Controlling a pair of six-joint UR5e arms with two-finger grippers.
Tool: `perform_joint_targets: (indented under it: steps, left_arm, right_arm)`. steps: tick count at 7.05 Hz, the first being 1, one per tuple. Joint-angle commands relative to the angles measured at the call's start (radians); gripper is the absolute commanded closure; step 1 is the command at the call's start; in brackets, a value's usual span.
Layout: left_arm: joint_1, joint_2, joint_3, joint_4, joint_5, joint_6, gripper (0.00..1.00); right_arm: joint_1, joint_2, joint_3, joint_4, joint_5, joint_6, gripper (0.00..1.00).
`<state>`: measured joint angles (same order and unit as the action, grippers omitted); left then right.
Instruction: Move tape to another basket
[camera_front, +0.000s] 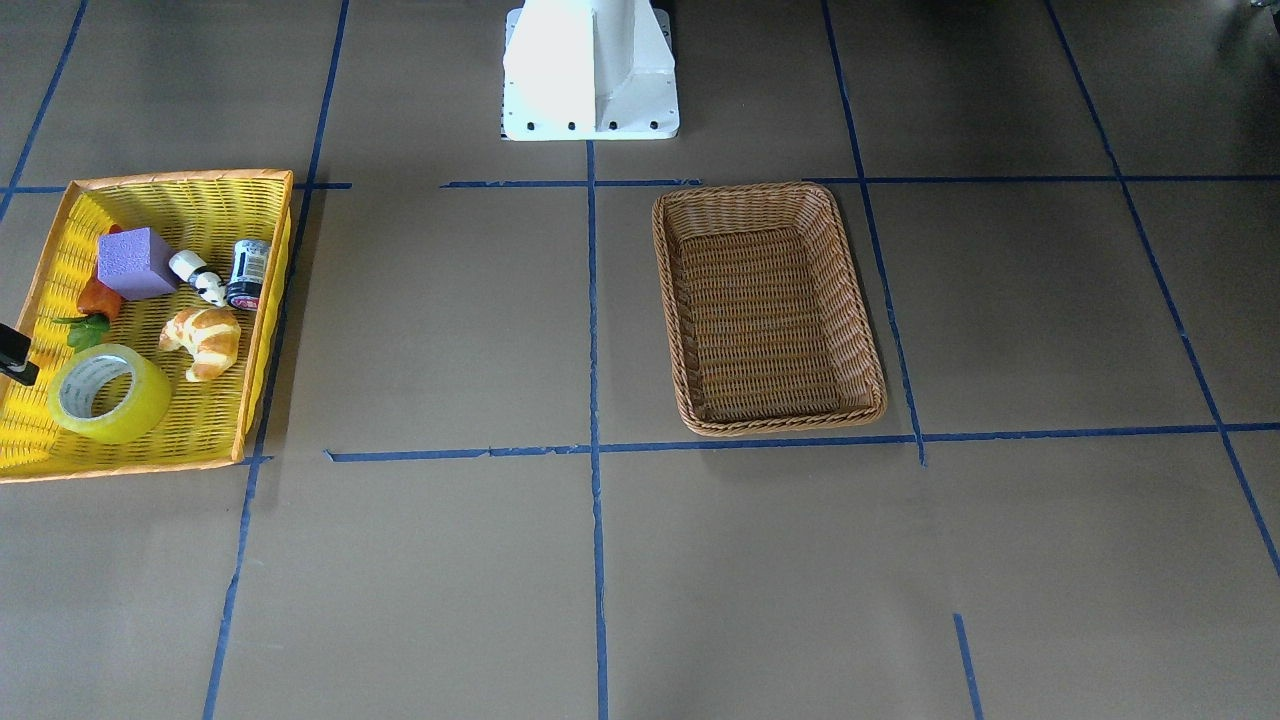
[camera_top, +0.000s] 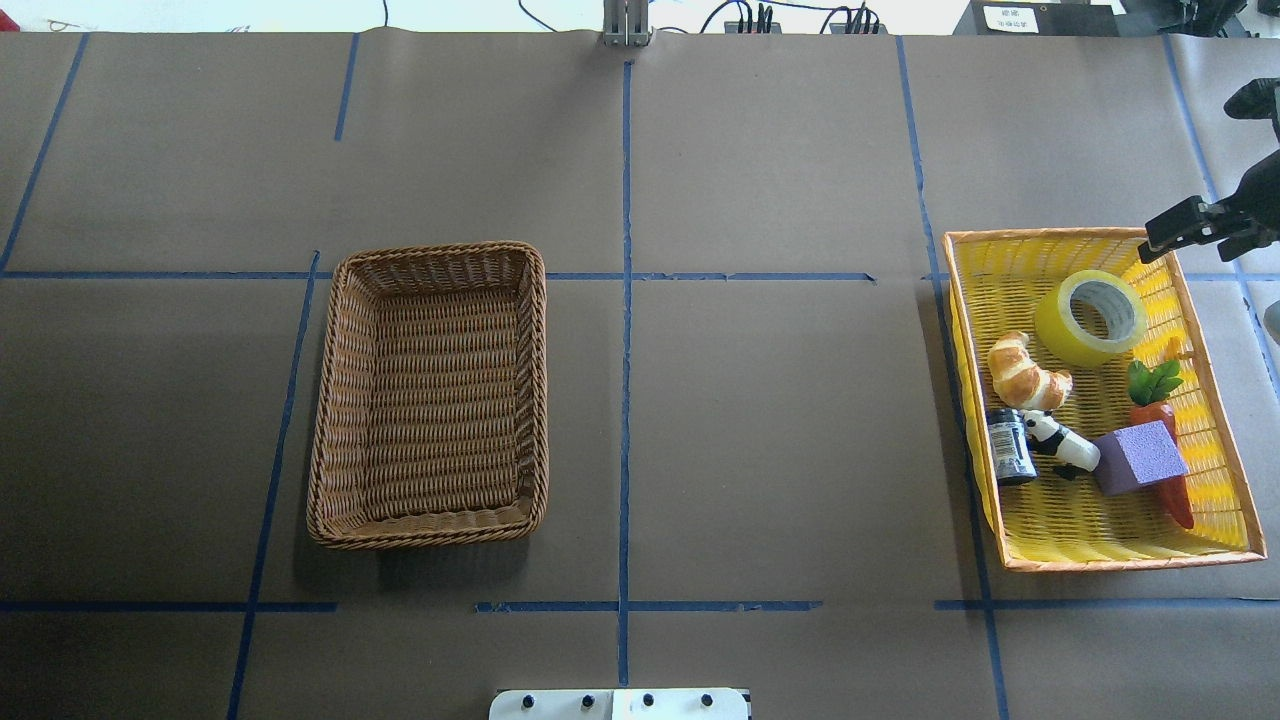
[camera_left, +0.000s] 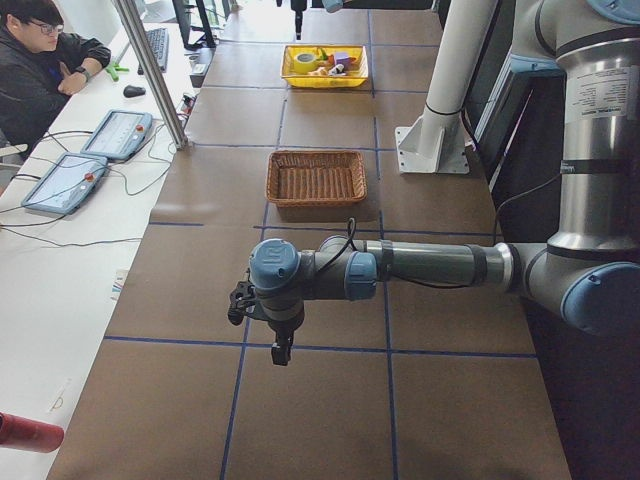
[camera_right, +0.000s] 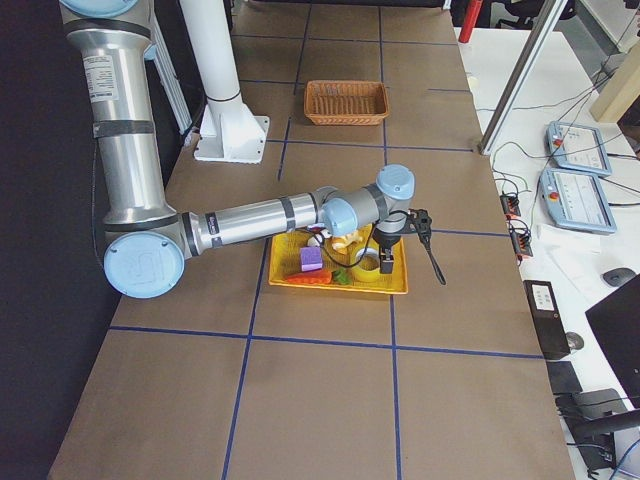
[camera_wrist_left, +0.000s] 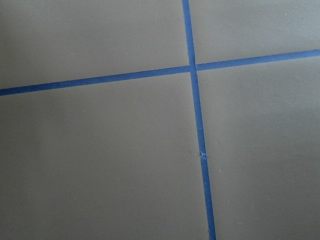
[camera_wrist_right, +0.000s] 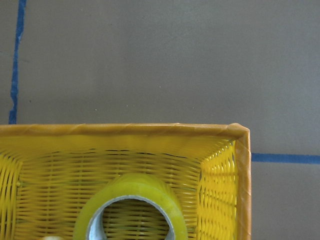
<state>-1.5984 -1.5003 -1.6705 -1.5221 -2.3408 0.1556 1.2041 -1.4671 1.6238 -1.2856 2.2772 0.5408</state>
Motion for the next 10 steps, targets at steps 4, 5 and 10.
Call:
perform_joint_targets:
  steps: [4,5,10]
  left_arm:
    - [0.000,0.000,-0.003,-0.001,-0.002,0.001,0.00]
    - [0.000,0.000,-0.002,-0.001,0.000,0.002,0.00]
    - [0.000,0.000,-0.003,-0.001,-0.002,0.002,0.00]
  right_arm:
    - [-0.089,-0.009,-0.100,0.103,-0.004,0.056,0.01]
    - [-0.090,-0.009,-0.114,0.106,-0.004,0.054,0.01]
    - [-0.138,0.002,-0.151,0.106,-0.007,0.054,0.18]
